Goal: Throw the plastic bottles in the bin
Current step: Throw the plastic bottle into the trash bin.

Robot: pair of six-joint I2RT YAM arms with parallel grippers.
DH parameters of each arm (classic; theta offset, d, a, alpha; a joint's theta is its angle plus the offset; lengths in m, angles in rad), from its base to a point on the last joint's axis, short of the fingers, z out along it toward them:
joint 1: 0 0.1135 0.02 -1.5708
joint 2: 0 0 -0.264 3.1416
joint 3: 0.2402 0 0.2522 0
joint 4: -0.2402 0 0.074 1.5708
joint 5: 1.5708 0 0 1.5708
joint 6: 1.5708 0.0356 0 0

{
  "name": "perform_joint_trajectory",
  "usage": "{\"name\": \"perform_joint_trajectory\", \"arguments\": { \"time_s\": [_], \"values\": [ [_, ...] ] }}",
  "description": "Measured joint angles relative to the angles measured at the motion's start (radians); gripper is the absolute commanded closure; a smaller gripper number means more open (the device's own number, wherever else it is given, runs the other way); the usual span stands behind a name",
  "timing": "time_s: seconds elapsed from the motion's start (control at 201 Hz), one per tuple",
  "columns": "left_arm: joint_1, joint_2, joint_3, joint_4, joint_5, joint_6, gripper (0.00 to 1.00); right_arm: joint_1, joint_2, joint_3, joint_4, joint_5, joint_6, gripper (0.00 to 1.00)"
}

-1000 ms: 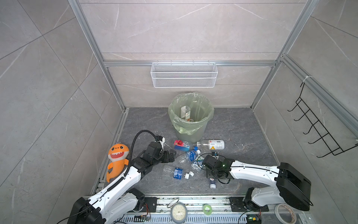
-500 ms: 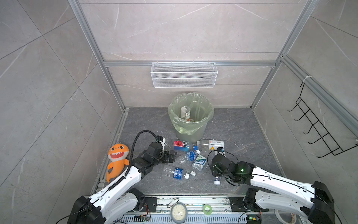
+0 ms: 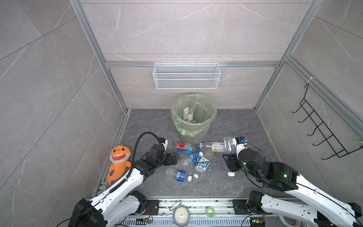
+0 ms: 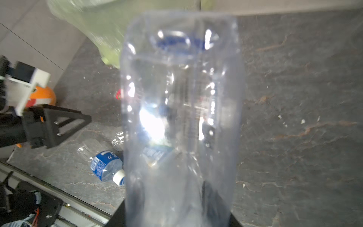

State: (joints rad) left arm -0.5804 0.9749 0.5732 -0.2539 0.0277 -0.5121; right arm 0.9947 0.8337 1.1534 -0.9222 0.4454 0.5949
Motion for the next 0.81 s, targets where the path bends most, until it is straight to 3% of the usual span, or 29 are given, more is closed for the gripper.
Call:
{"name": "perform_joint_trajectory", "arguments": {
  "time_s": [0.085,0.154,0.324,0.353,0.433,0.508,0.572,0.677,0.806],
  "values": [
    [0.0,0.0,0.0,0.0,0.0,0.0,0.02,0.0,0.082,0.203,-0.028,0.018,-0.061,0.58],
    [-0.001,0.0,0.0,0.0,0.0,0.0,0.02,0.0,0.187,0.401,-0.057,0.034,-0.117,0.53],
    [-0.001,0.0,-0.005,0.008,0.0,0.0,0.02,-0.026,0.561,0.956,-0.085,0.034,-0.266,0.5],
    [-0.001,-0.001,-0.009,0.012,0.0,-0.001,0.02,-0.043,0.635,1.057,-0.1,0.025,-0.285,0.45],
    [-0.001,-0.009,-0.027,0.015,0.001,-0.003,0.02,-0.122,0.908,1.453,-0.152,-0.017,-0.328,0.03],
    [-0.003,-0.029,-0.045,0.011,0.003,-0.009,0.02,-0.207,1.126,1.729,-0.182,-0.061,-0.351,0.01],
    [-0.005,-0.047,-0.053,0.003,0.003,-0.013,0.02,-0.272,1.198,1.742,-0.199,-0.097,-0.353,0.01],
    [-0.008,-0.072,-0.057,-0.009,0.003,-0.016,0.02,-0.359,1.208,1.587,-0.195,-0.144,-0.351,0.01],
    [-0.014,-0.106,-0.057,-0.021,0.0,-0.017,0.02,-0.389,1.186,1.475,-0.167,-0.181,-0.348,0.01]
  ]
}}
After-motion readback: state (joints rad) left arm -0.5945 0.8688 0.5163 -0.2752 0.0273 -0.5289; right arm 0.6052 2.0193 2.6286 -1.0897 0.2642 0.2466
